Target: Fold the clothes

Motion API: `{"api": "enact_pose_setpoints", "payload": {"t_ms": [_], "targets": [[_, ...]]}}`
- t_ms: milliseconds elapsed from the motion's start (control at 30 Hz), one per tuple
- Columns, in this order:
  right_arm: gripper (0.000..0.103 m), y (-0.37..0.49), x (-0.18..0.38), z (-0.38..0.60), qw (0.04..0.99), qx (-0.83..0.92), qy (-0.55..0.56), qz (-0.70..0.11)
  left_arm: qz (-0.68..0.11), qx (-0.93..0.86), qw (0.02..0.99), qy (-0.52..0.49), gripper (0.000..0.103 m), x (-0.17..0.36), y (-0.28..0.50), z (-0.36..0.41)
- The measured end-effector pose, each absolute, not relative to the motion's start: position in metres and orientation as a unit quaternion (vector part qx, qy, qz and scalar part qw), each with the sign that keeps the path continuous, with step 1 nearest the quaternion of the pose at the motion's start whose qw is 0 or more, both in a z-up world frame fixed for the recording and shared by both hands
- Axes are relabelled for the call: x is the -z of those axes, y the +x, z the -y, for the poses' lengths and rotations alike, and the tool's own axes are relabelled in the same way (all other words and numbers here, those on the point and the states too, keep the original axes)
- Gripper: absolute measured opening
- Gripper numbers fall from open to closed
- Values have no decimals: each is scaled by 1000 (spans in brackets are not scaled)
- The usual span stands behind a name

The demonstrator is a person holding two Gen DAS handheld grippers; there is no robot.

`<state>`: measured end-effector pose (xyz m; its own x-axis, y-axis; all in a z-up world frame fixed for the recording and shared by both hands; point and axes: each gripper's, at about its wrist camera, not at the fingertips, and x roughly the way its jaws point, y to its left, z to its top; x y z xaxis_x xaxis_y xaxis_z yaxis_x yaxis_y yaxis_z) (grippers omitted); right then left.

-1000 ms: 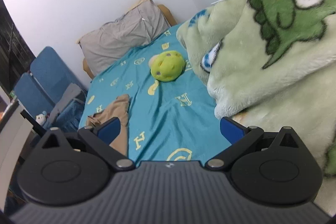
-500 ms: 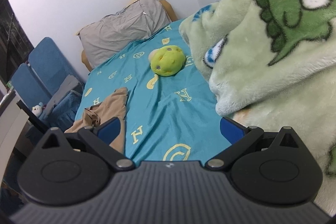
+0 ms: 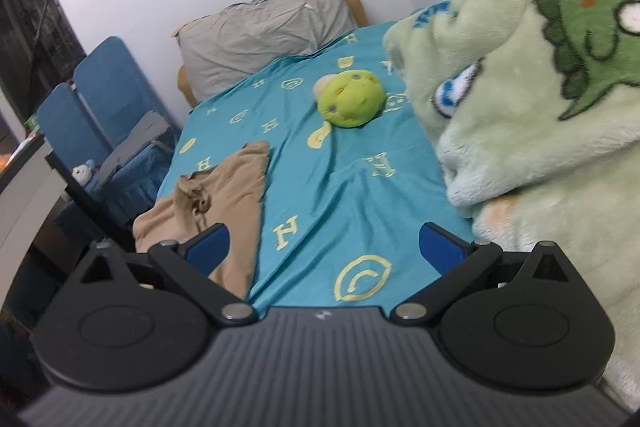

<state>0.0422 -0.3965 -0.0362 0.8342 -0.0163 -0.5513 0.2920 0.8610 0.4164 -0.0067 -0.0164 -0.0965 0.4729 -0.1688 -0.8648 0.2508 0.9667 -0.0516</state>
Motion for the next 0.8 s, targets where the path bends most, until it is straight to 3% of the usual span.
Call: {"api": "enact_pose_setpoints", "payload": {"t_ms": [167, 367, 633, 700, 767, 800], "targets": [[103, 44, 37, 391, 924, 72, 247, -282, -451, 180, 867, 108, 61, 89, -32, 63], [103, 45, 37, 387, 922, 58, 252, -287, -424, 228, 859, 176, 65, 102, -62, 122], [101, 81, 40, 399, 898, -17, 341, -278, -464, 257, 822, 208, 64, 156, -52, 163], [94, 107, 44, 397, 890, -45, 363, -271, -468, 247, 818, 225, 62, 169, -48, 170], [80, 138, 52, 393, 878, -66, 378, -285, -476, 235, 814, 235, 55, 180, -43, 170], [80, 155, 58, 388, 875, -75, 379, -291, -481, 230, 813, 233, 54, 184, -41, 169]]}}
